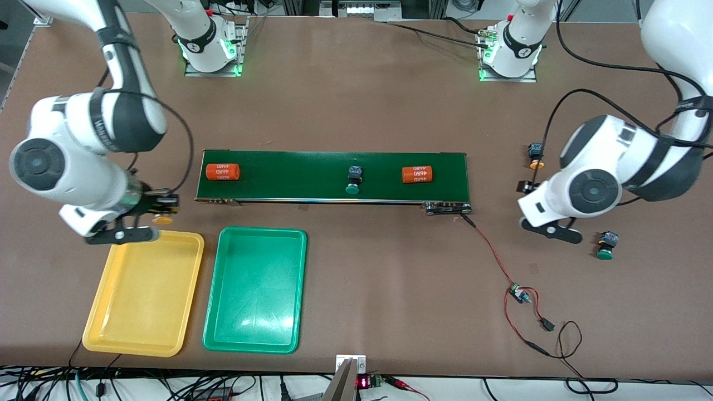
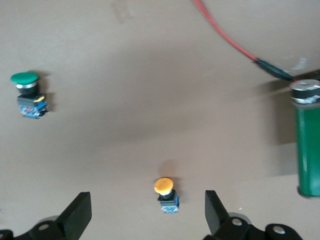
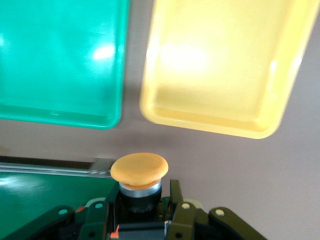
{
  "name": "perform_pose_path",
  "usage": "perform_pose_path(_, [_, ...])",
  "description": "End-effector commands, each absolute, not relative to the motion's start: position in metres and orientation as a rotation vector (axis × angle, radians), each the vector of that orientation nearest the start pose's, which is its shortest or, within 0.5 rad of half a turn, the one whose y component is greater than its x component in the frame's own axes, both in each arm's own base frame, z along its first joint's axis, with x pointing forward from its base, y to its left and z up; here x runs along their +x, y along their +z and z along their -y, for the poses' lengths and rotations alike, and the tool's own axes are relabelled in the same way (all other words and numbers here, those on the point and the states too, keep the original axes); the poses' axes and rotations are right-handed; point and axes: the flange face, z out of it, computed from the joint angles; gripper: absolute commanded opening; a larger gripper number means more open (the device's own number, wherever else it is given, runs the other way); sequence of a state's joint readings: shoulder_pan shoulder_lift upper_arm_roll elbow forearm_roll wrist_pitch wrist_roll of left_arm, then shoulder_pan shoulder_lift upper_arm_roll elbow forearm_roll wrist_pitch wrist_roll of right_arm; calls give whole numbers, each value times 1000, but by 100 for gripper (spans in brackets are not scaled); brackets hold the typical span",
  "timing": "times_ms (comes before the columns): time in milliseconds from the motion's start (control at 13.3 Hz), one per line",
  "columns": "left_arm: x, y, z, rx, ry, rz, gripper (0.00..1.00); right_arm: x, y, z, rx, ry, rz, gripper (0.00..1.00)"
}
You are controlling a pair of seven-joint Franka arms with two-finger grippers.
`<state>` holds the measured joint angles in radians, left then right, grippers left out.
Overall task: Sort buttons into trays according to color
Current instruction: 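Place the yellow button in the yellow tray while the left gripper grasps another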
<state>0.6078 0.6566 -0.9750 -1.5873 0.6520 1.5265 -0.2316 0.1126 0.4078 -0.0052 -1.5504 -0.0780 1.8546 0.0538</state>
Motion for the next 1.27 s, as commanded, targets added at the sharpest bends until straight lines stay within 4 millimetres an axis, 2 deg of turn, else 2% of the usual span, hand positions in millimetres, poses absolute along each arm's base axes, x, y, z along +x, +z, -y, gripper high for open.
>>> perform_pose_path(0, [632,351,35,-2870,529,-193,100,672,383,-33,-3232,133,185,10])
perform_pose_path(150, [627,335,19,-2840,619,-46,100,683,361,3,-3225,81,227,10])
perform_pose_path(300, [607,321,12,-2834,688,-12,100,696,331,29,-3236,0,279,10])
perform_pose_path(375, [594,309,6,-2837,704,-39,100,702,316,42,-3266,-43,308,10])
perform_pose_path(525, [559,290,-17,-2922,671,-46,100,708,292,64,-3292,-105,329,10])
perform_pose_path(600, [543,277,-29,-2961,672,-56,100,711,283,65,-3287,-136,378,10])
perform_pose_path(675, [530,265,-31,-2975,670,-99,100,714,275,65,-3282,-167,412,10])
perform_pose_path(900, [483,220,-24,-2993,677,-197,100,716,249,75,-3277,-197,398,11])
perform_pose_path(1050, [462,199,-22,-3029,722,-142,100,714,233,75,-3273,-176,382,17])
perform_pose_path(1125, [452,194,-24,-3085,770,-26,100,713,224,77,-3271,-165,368,27])
perform_pose_path(1199, [447,190,-23,-3110,794,20,100,713,215,78,-3267,-175,365,42])
